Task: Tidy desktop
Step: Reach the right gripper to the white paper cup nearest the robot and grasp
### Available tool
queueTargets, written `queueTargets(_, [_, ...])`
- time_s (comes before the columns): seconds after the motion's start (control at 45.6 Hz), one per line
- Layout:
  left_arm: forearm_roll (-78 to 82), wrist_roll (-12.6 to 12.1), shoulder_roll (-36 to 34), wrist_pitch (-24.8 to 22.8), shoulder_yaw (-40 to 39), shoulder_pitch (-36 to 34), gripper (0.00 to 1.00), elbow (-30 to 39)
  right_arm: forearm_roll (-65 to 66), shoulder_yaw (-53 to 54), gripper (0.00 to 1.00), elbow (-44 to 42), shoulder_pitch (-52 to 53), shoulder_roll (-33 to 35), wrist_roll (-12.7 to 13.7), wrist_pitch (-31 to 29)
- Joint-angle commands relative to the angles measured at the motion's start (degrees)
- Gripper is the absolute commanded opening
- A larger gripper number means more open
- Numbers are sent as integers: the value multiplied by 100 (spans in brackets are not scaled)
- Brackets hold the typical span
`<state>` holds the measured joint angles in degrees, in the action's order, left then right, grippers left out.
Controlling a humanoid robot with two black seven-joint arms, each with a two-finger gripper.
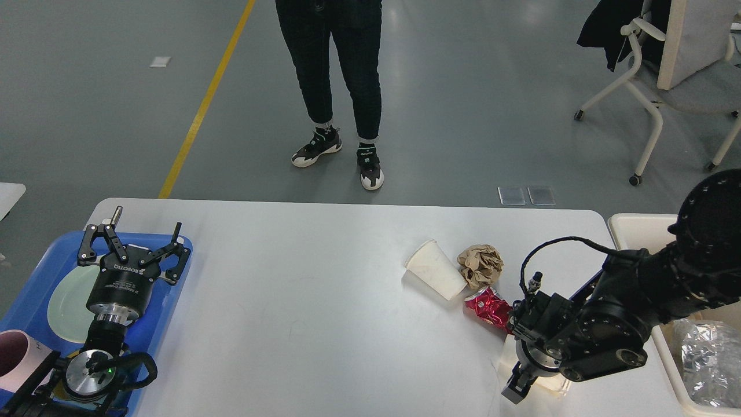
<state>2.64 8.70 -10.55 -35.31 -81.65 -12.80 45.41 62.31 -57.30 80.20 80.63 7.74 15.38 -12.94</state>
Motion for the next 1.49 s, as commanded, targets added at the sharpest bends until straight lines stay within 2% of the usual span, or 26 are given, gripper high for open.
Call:
queueTargets(0.0, [0,0,0,7,0,5,97,-5,-9,-70,100,-154,-126,-36,0,11])
queueTargets(0.68, [0,0,0,-2,0,-3,97,-6,9,-448,98,-558,-574,-36,0,3])
queueTargets(0.746, [0,0,0,-2,0,-3,97,-6,9,-448,89,-558,-583,-45,0,2])
queueTargets(0.768, [0,0,0,-2,0,-4,97,-6,9,-448,82,-558,-583,-45,0,2])
queueTargets(0.834, [0,0,0,7,0,-3,97,-6,9,-457,53,-558,-574,-36,0,-6])
queueTargets(0.878, [0,0,0,7,0,5,97,-6,9,-457,38,-558,-566,-27,0,-24])
queueTargets(1.075, [0,0,0,7,0,-4,97,3,0,-448,2,-558,-566,-1,0,-59])
queueTargets(1.097, [0,0,0,7,0,-4,97,-5,0,-457,0,-558,-566,-1,0,-59])
queueTargets(1.471, [0,0,0,-2,0,5,97,-5,-123,-457,0,-461,-539,34,-9,-120])
